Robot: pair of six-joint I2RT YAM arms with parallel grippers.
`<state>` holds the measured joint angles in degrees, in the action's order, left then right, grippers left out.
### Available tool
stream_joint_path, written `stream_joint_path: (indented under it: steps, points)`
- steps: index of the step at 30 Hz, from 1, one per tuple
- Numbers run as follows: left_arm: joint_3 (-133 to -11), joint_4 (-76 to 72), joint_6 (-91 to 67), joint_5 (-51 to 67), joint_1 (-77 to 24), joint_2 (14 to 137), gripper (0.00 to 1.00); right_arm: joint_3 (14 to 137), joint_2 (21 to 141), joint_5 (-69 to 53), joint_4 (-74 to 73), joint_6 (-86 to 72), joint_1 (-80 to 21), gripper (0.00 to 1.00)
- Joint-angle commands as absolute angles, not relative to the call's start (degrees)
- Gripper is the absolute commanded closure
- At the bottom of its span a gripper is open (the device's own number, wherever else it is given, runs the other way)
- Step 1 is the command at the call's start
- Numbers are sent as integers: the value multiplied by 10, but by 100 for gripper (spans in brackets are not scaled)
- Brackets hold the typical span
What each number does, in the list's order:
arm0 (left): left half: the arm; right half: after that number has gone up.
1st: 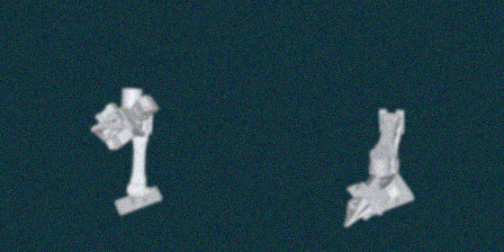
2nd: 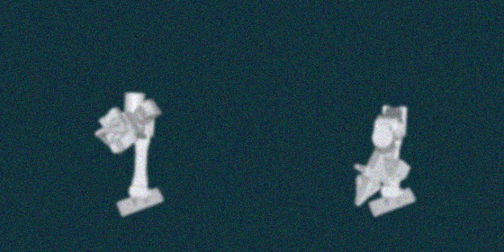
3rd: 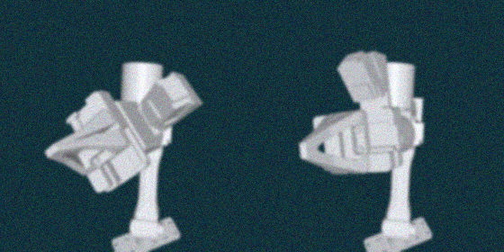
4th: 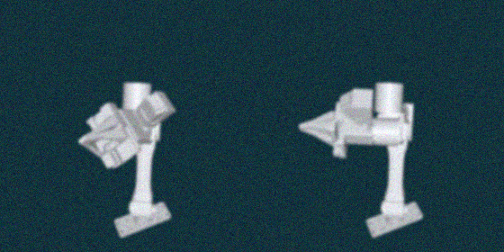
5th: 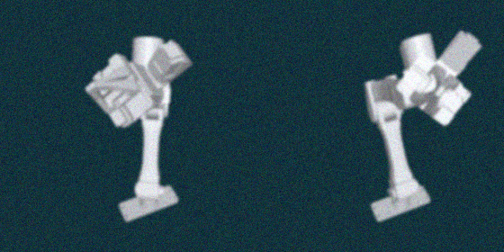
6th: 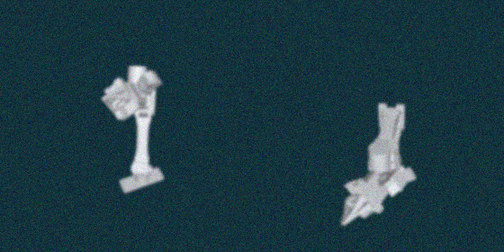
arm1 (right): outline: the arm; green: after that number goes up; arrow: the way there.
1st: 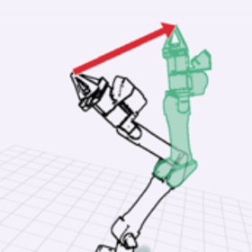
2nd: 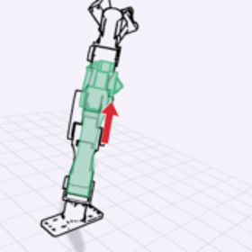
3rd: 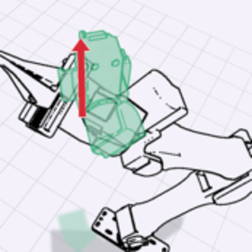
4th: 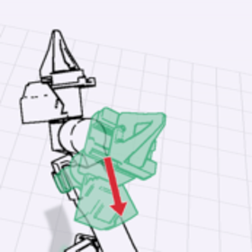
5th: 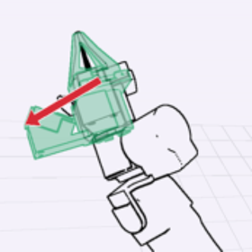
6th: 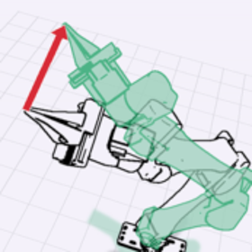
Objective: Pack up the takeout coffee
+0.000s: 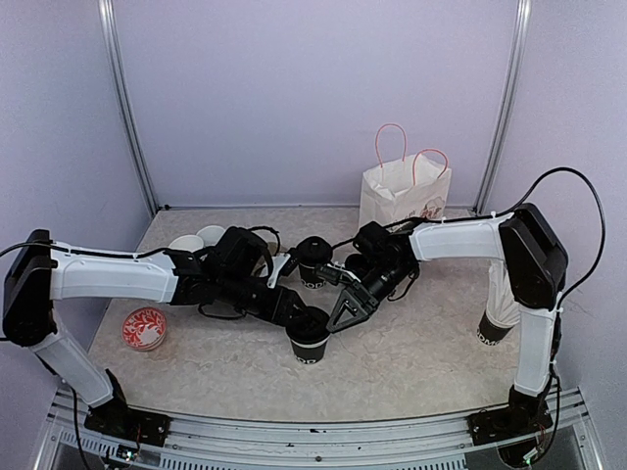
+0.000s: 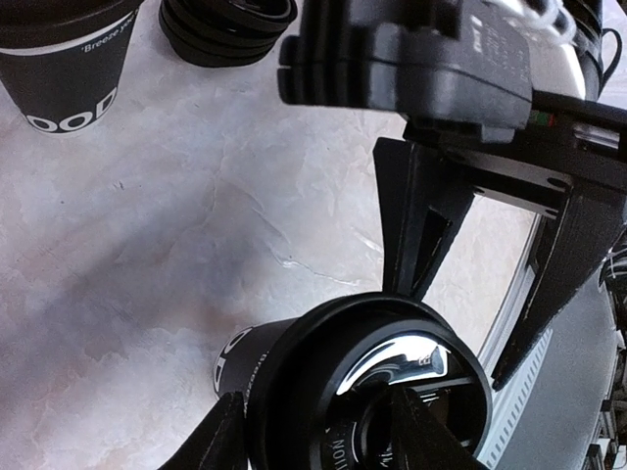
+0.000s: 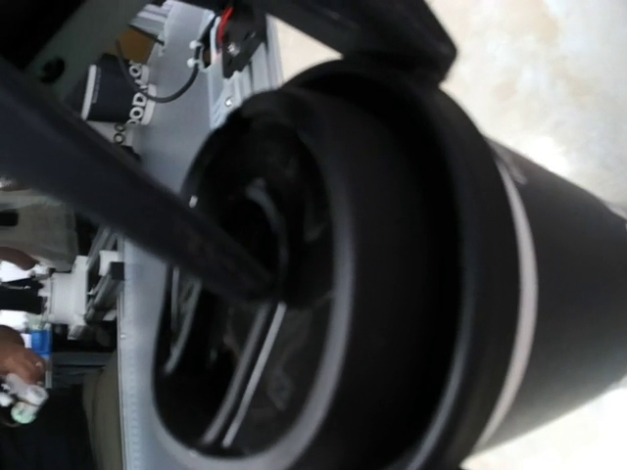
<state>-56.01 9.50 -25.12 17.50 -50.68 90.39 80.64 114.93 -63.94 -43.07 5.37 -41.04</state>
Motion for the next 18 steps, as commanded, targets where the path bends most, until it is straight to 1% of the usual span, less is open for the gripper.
stream_joint_path:
  steps: [1, 8, 14, 18]
  points:
    - [-559, 135, -238, 169, -527, 912, 51, 820, 1158, -679, -420, 52, -420, 45]
    - [-537, 128, -243, 154, -532, 909, 52, 814, 1165, -611, -413, 37, -420, 52]
    - [-497, 94, -252, 145, -541, 906, 52, 814, 1176, -556, -407, 30, -419, 57]
    - [-477, 83, -251, 133, -545, 906, 52, 814, 1182, -484, -405, 30, -422, 61]
